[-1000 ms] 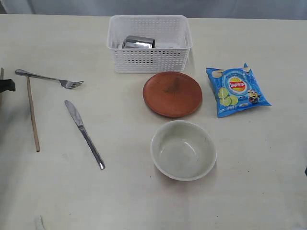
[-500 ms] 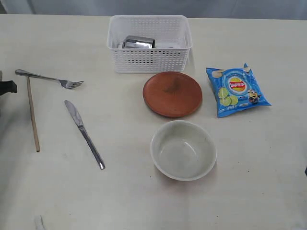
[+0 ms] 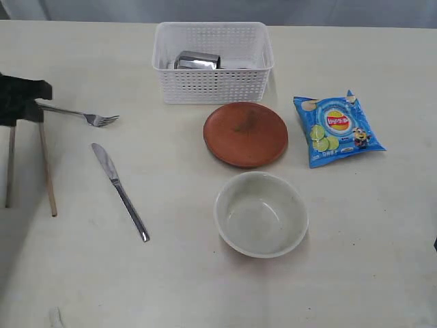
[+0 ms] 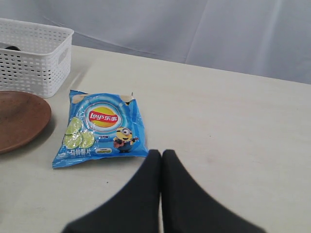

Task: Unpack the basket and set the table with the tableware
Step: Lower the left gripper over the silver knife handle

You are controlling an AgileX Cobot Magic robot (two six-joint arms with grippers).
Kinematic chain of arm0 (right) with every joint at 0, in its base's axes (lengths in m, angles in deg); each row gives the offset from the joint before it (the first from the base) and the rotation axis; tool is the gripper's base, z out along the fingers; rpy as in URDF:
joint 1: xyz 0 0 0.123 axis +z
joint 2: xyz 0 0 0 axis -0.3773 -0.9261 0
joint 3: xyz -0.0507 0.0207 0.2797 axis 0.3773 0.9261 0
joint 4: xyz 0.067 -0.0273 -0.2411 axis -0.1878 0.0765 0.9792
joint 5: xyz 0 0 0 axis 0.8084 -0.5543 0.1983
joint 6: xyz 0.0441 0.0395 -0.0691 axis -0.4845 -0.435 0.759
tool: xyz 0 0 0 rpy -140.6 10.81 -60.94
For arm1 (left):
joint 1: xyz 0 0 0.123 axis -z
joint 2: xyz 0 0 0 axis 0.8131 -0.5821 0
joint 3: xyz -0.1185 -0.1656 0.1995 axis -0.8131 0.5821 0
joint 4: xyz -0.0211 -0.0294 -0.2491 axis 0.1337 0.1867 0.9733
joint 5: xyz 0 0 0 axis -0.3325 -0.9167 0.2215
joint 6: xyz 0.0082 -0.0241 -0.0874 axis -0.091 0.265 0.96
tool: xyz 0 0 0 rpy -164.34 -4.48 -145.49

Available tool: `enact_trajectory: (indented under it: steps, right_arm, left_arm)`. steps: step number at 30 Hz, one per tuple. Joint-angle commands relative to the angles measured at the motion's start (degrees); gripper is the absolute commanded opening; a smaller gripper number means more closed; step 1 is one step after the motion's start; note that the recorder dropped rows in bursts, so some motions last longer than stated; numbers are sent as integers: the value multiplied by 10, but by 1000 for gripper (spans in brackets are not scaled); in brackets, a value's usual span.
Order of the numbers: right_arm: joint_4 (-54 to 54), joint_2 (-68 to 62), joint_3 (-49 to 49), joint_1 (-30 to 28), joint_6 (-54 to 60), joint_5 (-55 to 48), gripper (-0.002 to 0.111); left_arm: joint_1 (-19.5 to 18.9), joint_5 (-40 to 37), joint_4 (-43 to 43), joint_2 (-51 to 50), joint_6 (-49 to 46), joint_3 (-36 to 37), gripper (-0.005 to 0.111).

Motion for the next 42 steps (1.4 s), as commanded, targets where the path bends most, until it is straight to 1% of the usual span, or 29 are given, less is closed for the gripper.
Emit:
enact_trajectory:
  steps: [1,4,5,7,8,9,11,12,13,14,15,16,17,18,19,20,21,22,23,25,26,28,29,30,31,40,42]
  right_arm:
    - [3,2,2,0,0,2,0]
    - [3,2,2,0,0,2,0]
    - [3,2,2,0,0,2,0]
    - [3,2,2,0,0,2,0]
    - [3,2,2,0,0,2,0]
    - [3,2,2,0,0,2,0]
    - [3,2,2,0,0,2,0]
    - [3,2,2,0,0,2,0]
    - [3,2,2,0,0,2,0]
    - [3,2,2,0,0,2,0]
    - [3,2,2,0,0,2,0]
    - [3,2,2,0,0,2,0]
    - [3,2,2,0,0,2,0]
    - [3,2,2,0,0,2,0]
    - [3,2,2,0,0,2,0]
    - [3,2,2,0,0,2,0]
    - [3,2,2,0,0,2,0]
    - [3,2,2,0,0,2,0]
    - [3,2,2,0,0,2,0]
    - [3,2,2,0,0,2,0]
    - [3,2,2,0,0,2,0]
    - [3,2,2,0,0,2,0]
    - [3,2,2,0,0,2,0]
    - [3,2,2,0,0,2,0]
    - [3,2,2,0,0,2,0]
    - [3,2,2,0,0,2,0]
    - [3,2,2,0,0,2,0]
  left_arm:
    - [60,37,-7,-14,-114,-39,43]
    - [64,-27,-57,-60,-121,-106,44]
    - [64,-63,-63,-76,-140,-131,45]
    - [64,-156,-45,-99,-171,-175,45]
    - [64,-191,-10,-113,-165,-190,45]
    - [64,-207,23,-124,-106,-201,45]
    - [64,-248,51,-141,93,-209,45]
    - [73,-262,66,-144,96,-206,45]
    - [107,-267,64,-136,96,-190,45]
    - [128,-258,61,-127,106,-178,45]
    - [175,-206,60,-102,127,-144,45]
    - [198,-172,58,-88,142,-126,45]
    - [225,-112,32,-69,212,-95,45]
    - [235,-94,12,-62,259,-83,45]
    - [236,-95,-21,-57,308,-74,45]
    - [236,-110,-37,-54,322,-71,45]
    - [235,-147,-58,-49,340,-65,45]
    - [241,-159,-51,-43,367,-52,45]
    - [253,-146,-26,-38,376,-30,45]
    - [282,-77,24,-35,378,11,45]
    - [296,-46,29,-35,378,20,45]
    - [300,-42,-4,-37,421,24,45]
    - [300,-55,-35,-37,442,24,45]
    - [300,-71,-69,-37,483,24,45]
    - [300,-74,-83,-37,490,24,45]
    - [302,-45,-75,-44,510,25,45]
    - [315,-28,-69,-62,510,25,45]
